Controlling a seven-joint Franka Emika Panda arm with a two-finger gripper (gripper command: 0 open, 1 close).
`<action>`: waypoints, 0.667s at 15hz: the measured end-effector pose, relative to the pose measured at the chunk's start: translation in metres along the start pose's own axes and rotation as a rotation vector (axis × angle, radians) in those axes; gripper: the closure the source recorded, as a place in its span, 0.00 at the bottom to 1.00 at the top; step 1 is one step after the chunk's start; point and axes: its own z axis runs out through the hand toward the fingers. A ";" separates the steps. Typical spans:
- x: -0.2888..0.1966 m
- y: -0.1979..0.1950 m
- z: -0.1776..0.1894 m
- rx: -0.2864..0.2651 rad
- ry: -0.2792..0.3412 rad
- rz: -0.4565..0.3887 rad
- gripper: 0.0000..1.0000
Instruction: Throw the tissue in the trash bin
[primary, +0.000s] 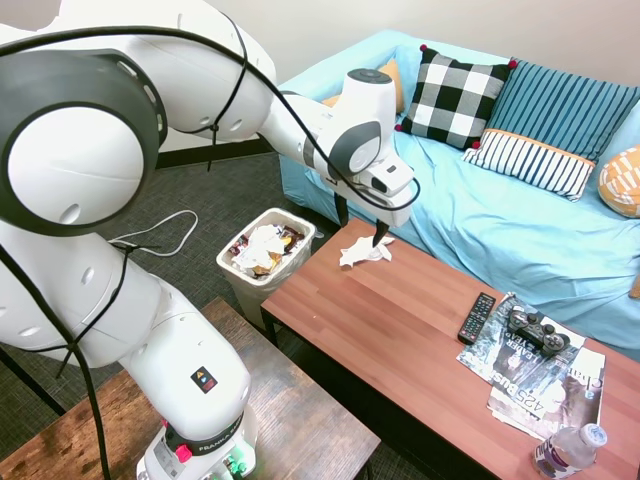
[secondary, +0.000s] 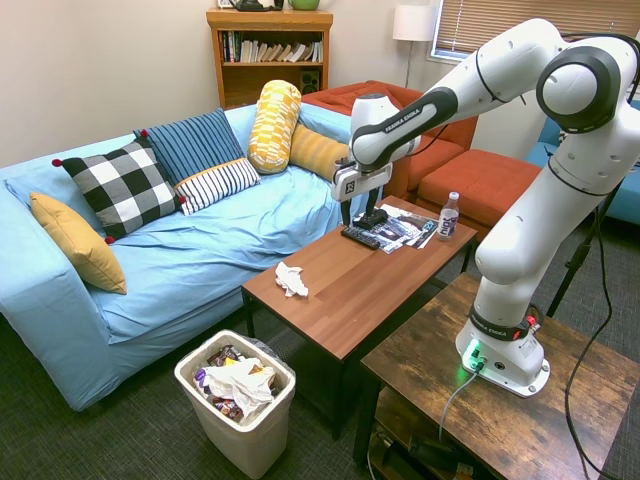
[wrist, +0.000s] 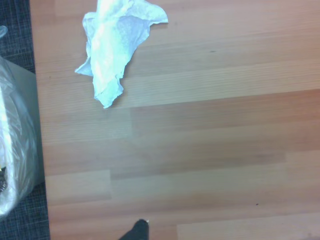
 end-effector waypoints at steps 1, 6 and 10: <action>0.001 -0.001 0.000 0.002 -0.001 0.002 0.00; -0.005 -0.037 0.048 0.044 -0.017 0.018 0.00; 0.014 -0.098 0.106 0.013 -0.001 0.099 0.00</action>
